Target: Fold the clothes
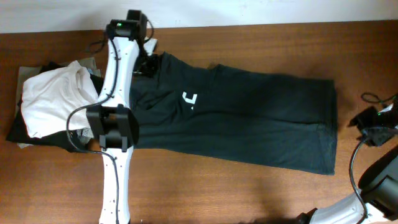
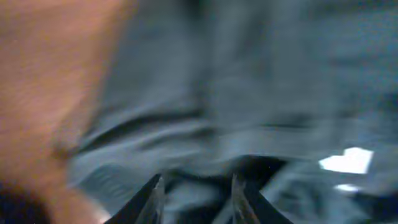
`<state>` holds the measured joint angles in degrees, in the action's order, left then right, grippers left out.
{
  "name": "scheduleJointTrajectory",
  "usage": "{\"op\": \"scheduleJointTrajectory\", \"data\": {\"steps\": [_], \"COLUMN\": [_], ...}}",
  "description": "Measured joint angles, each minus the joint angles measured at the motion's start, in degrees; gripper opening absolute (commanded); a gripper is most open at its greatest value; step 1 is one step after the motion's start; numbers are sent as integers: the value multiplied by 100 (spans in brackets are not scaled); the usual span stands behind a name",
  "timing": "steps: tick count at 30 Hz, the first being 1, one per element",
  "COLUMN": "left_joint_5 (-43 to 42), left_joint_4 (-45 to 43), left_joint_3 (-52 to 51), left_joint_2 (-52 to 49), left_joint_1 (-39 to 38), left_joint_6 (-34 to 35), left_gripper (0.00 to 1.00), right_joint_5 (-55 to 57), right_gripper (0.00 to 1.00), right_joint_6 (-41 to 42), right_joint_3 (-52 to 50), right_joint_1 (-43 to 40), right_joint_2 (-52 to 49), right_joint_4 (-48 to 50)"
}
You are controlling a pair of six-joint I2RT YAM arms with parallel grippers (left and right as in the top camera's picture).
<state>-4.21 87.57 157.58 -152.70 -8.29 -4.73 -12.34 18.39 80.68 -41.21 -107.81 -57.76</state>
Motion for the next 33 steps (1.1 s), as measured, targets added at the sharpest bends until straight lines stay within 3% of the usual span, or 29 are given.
{"op": "scheduleJointTrajectory", "data": {"steps": [2,4,10,11,12,13,14,15,23,33], "left_joint_5": [-457,-496,758,872,977,1045,1058,1071,1091,1132], "left_joint_4": [55,24,-973,-1040,-1064,-1069,-1069,-1075,-828,-811], "left_joint_3": [87,-98,-1167,-1187,-1187,-1187,-1187,-1187,-619,-380], "left_joint_2": [-2,0,-63,-63,-63,-63,-63,-63,-61,586], "left_joint_1": [-627,-1099,-1482,-1471,-1464,-1460,-1449,-1445,-1440,-1158], "left_joint_6": [-767,-1139,-1504,-1508,-1510,-1528,-1543,-1537,-1434,-885], "left_gripper": [52,54,57,52,38,16,4,0,0,0], "right_joint_5": [-243,-295,-345,-345,-345,-345,-345,-345,-345,-837], "right_gripper": [56,56,56,57,57,58,59,61,62,65], "right_joint_6": [-33,-39,-44,-59,-68,-81,-83,-90,-107,-129], "right_joint_3": [76,76,76,76,76,76,76,76,76,129], "right_joint_1": [0,0,0,0,0,0,0,0,0,426], "right_joint_2": [24,24,26,26,26,26,26,26,26,-409], "right_joint_4": [46,63,90,87,85,85,85,85,345,3200]}}
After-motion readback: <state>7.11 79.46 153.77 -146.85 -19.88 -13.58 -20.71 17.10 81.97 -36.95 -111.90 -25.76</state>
